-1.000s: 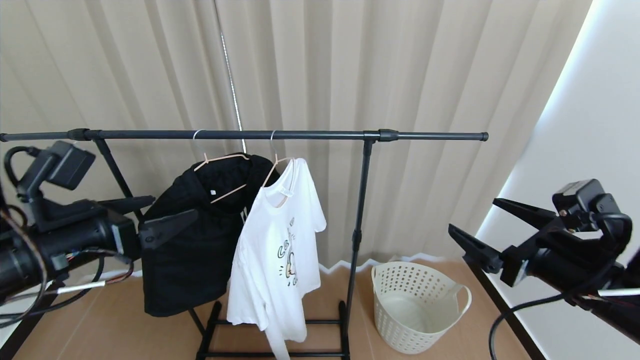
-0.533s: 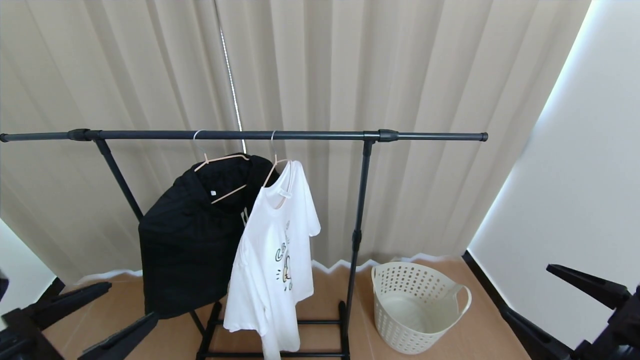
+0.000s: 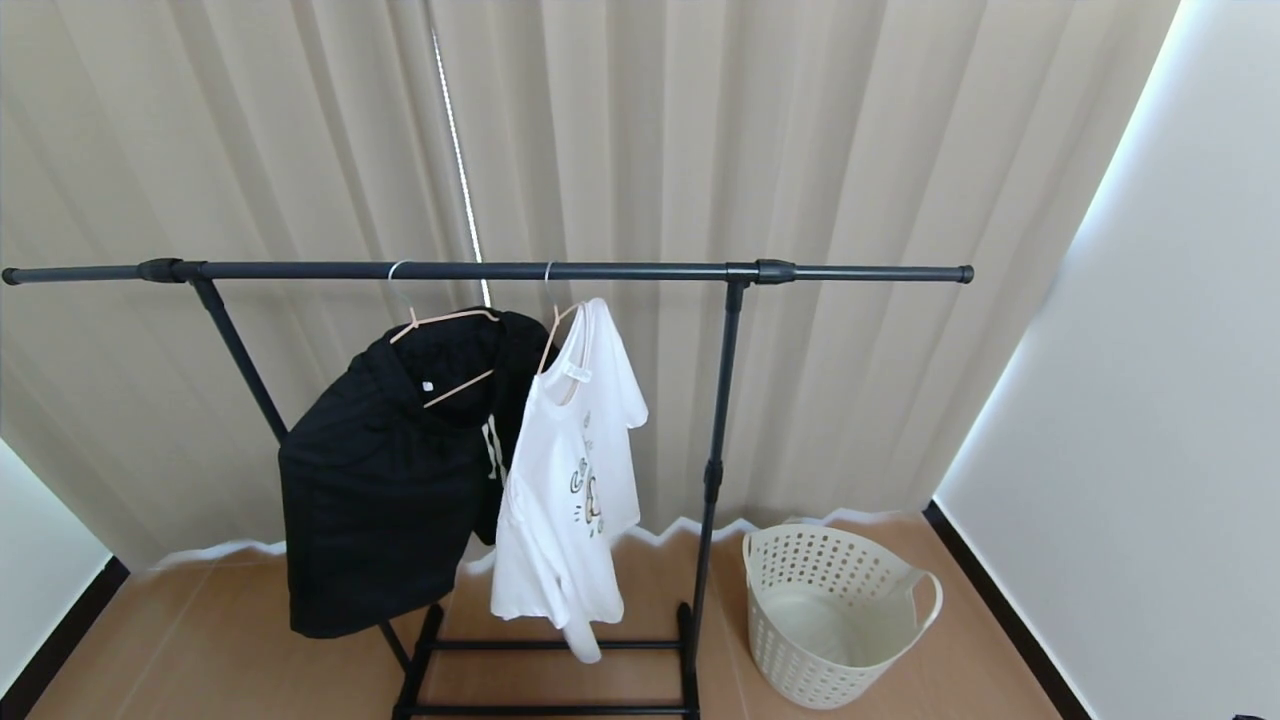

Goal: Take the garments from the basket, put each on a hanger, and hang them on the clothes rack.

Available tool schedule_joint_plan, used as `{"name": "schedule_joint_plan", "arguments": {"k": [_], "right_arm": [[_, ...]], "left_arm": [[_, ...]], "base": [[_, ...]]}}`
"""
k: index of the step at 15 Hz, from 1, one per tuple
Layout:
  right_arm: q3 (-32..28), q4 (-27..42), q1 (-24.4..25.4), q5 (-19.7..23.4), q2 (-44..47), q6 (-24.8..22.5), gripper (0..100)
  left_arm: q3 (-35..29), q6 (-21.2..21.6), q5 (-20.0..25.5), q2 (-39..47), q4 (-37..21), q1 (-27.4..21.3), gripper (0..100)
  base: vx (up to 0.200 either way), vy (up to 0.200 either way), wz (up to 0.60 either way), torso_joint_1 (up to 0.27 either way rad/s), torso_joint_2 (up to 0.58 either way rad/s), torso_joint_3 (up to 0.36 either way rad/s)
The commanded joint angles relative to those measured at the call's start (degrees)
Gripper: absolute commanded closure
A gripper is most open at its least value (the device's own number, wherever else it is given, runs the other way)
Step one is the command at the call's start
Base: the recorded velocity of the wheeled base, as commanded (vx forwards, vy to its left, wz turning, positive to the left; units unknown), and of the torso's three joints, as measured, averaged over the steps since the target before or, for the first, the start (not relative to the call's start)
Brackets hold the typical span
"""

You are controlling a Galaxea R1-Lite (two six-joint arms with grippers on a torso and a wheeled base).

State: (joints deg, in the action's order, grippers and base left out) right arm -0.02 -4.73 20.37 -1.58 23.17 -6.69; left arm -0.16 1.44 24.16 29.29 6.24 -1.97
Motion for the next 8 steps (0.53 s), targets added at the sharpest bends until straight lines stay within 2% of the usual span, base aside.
{"name": "schedule_joint_plan", "arguments": {"k": [1, 4, 6, 8], "right_arm": [[0.0, 2.2, -3.1, -0.1, -8.8, 0.9, 0], [0.0, 2.5, -15.3, 1.1, -13.6, 1.0, 0], [0.0, 2.6, -20.0, 2.9, -16.1, 1.3, 0], [0.0, 2.5, -24.3, 2.5, -18.0, 1.5, 0]], "left_arm": [[-0.1, -0.6, 0.0, -2.0, -1.2, -1.4, 0], [-0.6, -1.6, -0.1, -2.5, -4.9, -1.5, 0], [-0.6, -2.7, -0.2, -2.7, -4.9, -1.4, 0], [-0.6, -2.6, -0.2, -6.8, -5.0, -0.7, 0]], "base": [[0.0, 0.0, 0.0, 0.0, 0.0, 0.0], [0.0, 0.0, 0.0, 0.0, 0.0, 0.0], [0.0, 0.0, 0.0, 0.0, 0.0, 0.0], [0.0, 0.0, 0.0, 0.0, 0.0, 0.0]]}}
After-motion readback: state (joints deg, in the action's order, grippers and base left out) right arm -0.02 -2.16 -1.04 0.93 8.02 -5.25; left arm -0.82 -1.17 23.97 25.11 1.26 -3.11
